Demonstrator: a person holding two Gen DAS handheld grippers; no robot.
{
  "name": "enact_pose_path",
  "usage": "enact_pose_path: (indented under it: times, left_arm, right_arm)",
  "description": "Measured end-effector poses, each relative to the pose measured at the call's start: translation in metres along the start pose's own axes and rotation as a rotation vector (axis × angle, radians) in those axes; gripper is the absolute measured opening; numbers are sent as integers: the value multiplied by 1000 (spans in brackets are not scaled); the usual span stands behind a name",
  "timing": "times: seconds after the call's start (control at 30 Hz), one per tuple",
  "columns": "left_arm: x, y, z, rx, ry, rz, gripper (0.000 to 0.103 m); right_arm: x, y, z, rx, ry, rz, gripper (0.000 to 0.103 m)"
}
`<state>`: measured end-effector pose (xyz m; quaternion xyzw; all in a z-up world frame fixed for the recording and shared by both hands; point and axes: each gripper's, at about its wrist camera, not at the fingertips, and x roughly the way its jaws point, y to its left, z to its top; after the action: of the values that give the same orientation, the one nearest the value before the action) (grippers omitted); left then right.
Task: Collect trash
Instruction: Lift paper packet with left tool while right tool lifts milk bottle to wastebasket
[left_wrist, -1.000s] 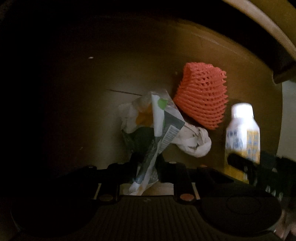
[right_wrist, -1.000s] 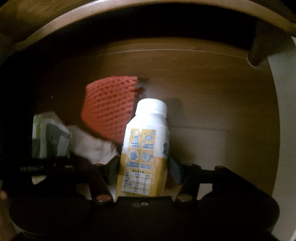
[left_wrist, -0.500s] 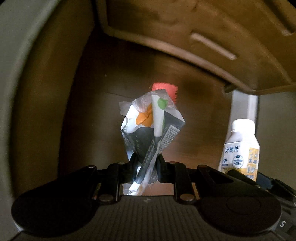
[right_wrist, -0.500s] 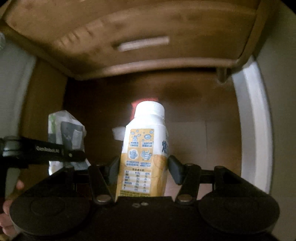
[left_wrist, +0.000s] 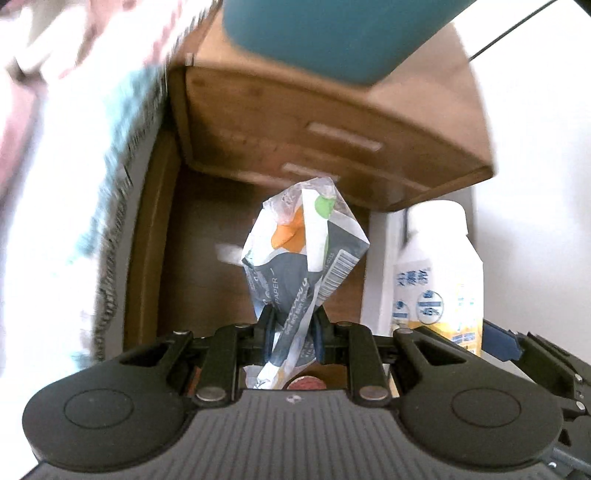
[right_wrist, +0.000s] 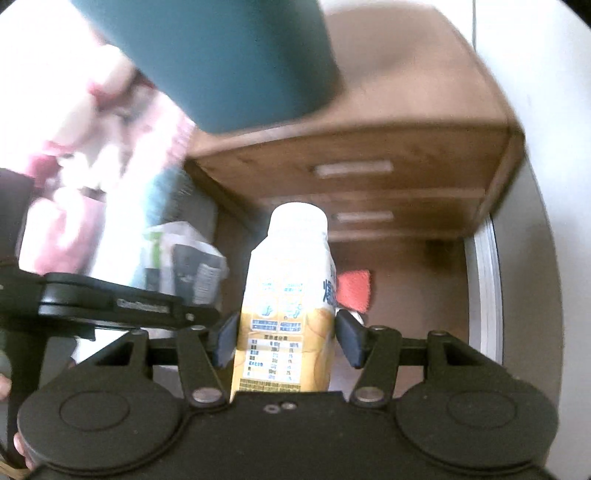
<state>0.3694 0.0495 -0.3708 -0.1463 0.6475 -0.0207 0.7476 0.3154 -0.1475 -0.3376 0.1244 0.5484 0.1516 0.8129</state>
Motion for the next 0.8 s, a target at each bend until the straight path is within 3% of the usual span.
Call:
enact_pose_path:
  times: [0.27, 0.53, 0.67, 0.8]
  left_arm:
    - [-125, -12, 24, 60, -149, -33, 20]
    - [-230, -18, 42, 145, -314, -56, 20]
    - [-269, -19, 49, 166, -368, -79, 20]
    - [-293, -27, 55, 237, -406, -46, 20]
  right_arm:
    - [-93, 58, 46, -78, -129, 12, 56]
    - [-165, 100, 79, -93, -293, -36, 55]
    - [-194, 116, 94, -105, -356, -55, 55]
    - [-214, 129, 102, -99, -405, -63, 55]
